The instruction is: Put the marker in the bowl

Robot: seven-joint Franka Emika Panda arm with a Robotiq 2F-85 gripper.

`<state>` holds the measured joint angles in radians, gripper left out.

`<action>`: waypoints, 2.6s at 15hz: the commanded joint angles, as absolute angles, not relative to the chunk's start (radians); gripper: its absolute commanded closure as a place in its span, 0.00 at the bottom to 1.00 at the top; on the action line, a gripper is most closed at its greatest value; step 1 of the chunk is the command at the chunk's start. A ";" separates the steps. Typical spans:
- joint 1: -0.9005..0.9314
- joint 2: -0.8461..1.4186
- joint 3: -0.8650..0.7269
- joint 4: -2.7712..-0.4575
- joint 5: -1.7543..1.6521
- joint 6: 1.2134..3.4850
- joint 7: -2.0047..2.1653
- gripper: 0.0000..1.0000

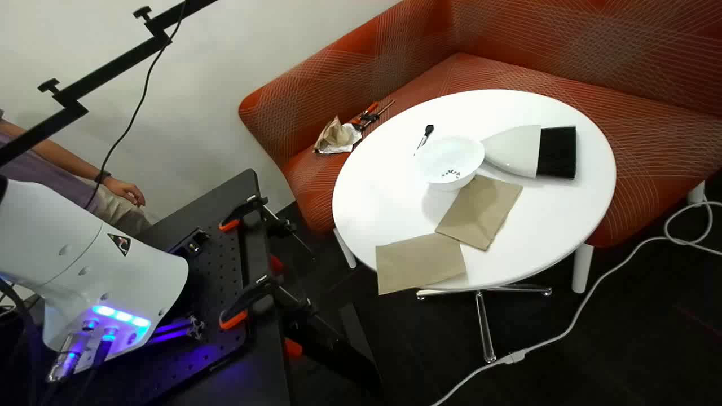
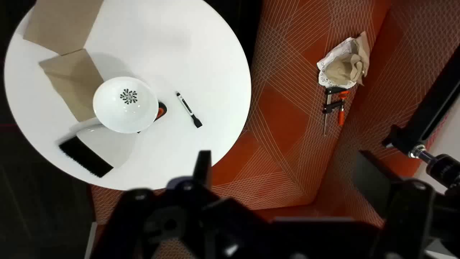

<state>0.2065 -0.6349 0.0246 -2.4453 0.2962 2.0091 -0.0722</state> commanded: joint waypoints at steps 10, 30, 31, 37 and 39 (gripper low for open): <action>0.193 -0.625 0.038 -2.442 0.298 2.013 -0.087 0.00; 0.203 -0.114 0.119 -2.437 0.113 2.516 -0.235 0.00; 0.200 -0.087 0.122 -2.432 0.103 2.534 -0.236 0.00; 0.192 -0.015 0.133 -2.422 0.116 2.550 -0.215 0.00; 0.189 0.015 0.135 -2.403 0.116 2.550 -0.214 0.00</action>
<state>0.2071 0.0159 0.1173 -2.4044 0.1168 2.5524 -0.2158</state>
